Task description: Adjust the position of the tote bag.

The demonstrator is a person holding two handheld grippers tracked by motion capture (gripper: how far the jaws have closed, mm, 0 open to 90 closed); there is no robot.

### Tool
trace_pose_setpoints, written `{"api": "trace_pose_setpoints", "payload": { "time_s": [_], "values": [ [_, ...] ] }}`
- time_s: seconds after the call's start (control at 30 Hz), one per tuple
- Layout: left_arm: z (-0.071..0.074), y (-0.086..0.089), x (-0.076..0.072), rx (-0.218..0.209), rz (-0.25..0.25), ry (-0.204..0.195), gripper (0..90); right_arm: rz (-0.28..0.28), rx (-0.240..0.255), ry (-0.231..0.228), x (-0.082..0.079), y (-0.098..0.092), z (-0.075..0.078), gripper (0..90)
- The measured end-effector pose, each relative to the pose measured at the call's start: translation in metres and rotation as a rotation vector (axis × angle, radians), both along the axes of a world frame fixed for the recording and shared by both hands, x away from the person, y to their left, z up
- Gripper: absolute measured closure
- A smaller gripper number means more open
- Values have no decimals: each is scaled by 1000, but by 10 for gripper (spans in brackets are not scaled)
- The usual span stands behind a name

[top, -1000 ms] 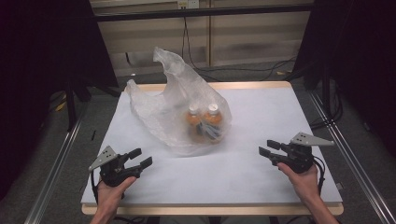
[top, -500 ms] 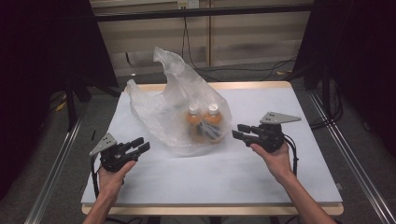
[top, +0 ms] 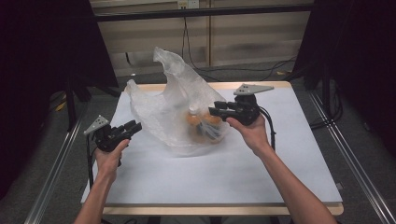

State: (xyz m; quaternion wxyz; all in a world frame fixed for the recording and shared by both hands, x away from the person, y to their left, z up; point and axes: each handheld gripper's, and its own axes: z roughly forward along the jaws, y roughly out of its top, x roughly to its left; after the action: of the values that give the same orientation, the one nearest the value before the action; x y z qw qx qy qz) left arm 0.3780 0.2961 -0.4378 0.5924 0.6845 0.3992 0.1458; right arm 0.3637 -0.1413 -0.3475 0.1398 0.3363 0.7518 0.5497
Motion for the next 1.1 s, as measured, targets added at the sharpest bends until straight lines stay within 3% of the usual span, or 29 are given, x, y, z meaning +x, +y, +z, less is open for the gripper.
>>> {"api": "trace_pose_setpoints", "payload": {
  "time_s": [0.1,0.13,0.17,0.27,0.47,0.6,0.73,0.8,0.83,0.87,0.9,0.93,1.0,1.1],
  "values": [
    [4,1,13,-15,10,8,574,4,-3,-5,15,12,10,546],
    [5,3,15,6,15,9,568,0,-17,-11,24,21,15,502],
    [6,4,19,-11,17,10,568,0,-17,-11,24,21,15,502],
    [11,11,29,9,36,17,514,4,-42,-32,36,41,24,414],
    [3,14,38,-10,75,46,448,1,-74,-38,52,61,34,378],
    [-5,11,43,10,68,68,416,-2,-91,-39,58,70,35,380],
    [-10,9,48,16,56,76,380,-19,-122,-37,62,81,33,484],
    [-15,6,50,3,47,95,359,-31,-128,-17,67,83,28,658],
    [-15,6,50,3,47,95,355,-31,-128,-17,67,83,28,658],
    [-17,3,51,6,45,98,352,-18,-116,-6,68,82,24,764],
    [-17,3,51,6,45,98,349,-18,-116,-6,68,82,24,764],
    [-19,2,52,3,45,97,345,-11,-128,-1,69,82,21,879],
    [-21,-1,55,-14,37,101,345,-6,-124,1,69,81,21,899],
    [-24,-4,58,-4,33,103,331,15,-99,8,67,80,20,900]
  ]
}}
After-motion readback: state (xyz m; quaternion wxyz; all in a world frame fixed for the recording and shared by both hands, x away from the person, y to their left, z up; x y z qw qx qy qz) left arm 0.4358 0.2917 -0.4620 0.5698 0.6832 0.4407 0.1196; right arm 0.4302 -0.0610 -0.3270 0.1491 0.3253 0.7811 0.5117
